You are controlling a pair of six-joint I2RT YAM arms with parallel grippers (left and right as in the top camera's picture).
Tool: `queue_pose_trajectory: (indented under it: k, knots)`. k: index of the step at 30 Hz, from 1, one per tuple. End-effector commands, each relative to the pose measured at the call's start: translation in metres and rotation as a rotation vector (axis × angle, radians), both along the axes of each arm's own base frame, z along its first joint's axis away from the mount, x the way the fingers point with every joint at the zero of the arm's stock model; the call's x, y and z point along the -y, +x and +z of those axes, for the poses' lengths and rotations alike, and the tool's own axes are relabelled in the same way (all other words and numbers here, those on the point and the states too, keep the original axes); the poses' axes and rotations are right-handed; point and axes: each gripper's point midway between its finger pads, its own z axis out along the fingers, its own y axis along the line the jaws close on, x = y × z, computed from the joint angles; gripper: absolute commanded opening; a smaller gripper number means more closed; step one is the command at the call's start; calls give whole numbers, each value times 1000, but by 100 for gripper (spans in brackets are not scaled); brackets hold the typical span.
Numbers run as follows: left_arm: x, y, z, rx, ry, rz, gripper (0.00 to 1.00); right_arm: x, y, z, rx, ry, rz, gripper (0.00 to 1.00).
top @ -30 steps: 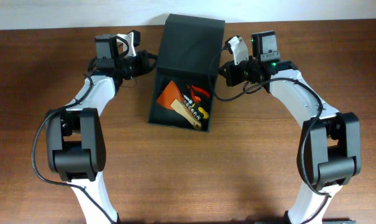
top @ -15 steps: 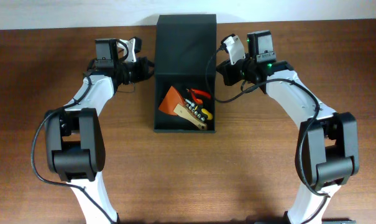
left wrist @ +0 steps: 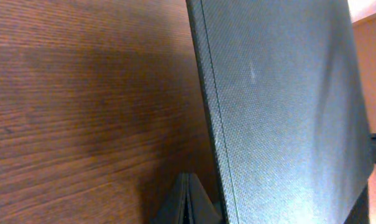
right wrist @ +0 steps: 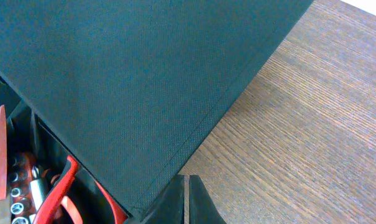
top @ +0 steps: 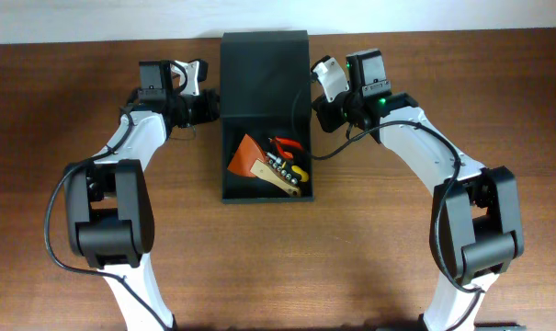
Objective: Pack container
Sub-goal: 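Grip the lid with both grippers and tilt it forward over the box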
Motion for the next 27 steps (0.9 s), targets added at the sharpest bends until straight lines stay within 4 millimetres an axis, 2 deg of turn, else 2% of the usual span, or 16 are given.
queue_pose_trajectory:
  k: [1, 5, 10, 15, 21, 27]
  knots:
    - [26, 2, 18, 85, -5, -103, 2, -55, -22, 40, 77, 87, 191, 4]
    - [27, 10, 31, 142, 11, -122, 2, -54, -21, 40, 91, 71, 200, 4]
    - [30, 23, 57, 210, -1, -133, 2, -52, -19, 39, 99, 54, 192, 4]
    - [37, 27, 80, 259, -44, -172, 2, -46, -14, 37, 110, 21, 164, 4]
    - [37, 23, 77, 227, -43, -172, 2, -43, -9, 38, 144, -11, 164, 4]
    - [36, 7, 60, 152, -10, -201, 2, -45, -7, 41, 162, -5, 166, 4]
